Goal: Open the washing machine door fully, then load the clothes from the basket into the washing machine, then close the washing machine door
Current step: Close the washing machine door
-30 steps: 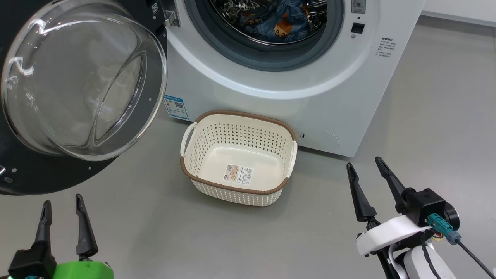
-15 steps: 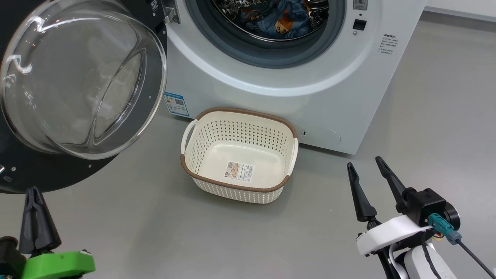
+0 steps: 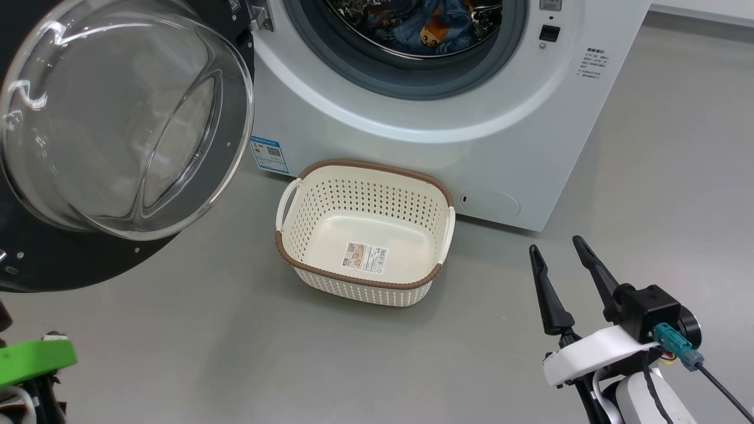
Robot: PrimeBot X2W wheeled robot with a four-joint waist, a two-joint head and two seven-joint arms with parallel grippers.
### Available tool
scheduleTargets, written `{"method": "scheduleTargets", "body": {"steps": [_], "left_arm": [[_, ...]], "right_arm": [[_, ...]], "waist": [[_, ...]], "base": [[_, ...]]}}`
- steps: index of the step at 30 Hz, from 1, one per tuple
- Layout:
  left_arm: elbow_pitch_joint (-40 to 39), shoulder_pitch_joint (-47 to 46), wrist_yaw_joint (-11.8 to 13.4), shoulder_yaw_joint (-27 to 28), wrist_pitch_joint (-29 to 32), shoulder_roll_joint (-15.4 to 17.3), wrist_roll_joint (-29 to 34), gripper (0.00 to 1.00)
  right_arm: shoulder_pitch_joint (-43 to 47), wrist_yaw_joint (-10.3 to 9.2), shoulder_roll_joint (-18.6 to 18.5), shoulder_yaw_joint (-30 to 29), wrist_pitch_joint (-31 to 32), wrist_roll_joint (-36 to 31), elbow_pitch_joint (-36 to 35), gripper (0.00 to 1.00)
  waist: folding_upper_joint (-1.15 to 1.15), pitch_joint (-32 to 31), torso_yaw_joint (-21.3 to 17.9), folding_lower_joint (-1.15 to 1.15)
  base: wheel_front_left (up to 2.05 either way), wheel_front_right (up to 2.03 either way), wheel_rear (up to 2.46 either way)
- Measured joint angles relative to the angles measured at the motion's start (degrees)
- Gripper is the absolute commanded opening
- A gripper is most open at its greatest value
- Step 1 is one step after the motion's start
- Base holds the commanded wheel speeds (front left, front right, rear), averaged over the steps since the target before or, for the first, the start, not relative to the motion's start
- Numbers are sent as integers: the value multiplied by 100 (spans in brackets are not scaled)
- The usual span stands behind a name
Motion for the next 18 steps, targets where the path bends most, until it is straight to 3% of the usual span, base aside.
{"method": "scheduleTargets", "body": {"steps": [6,18], "left_arm": [[-98,-204,-159,298,-1,163,-164,0],[16,-984,-431,985,-32,339,-1358,0]], "right_arm": [[0,0,0,-12,0,8,-22,100],[-1,0,-10,-14,0,8,-46,100]], "waist": [[0,22,-1,0],[0,80,-2,0]], "base": [[0,0,0],[0,0,0]]}}
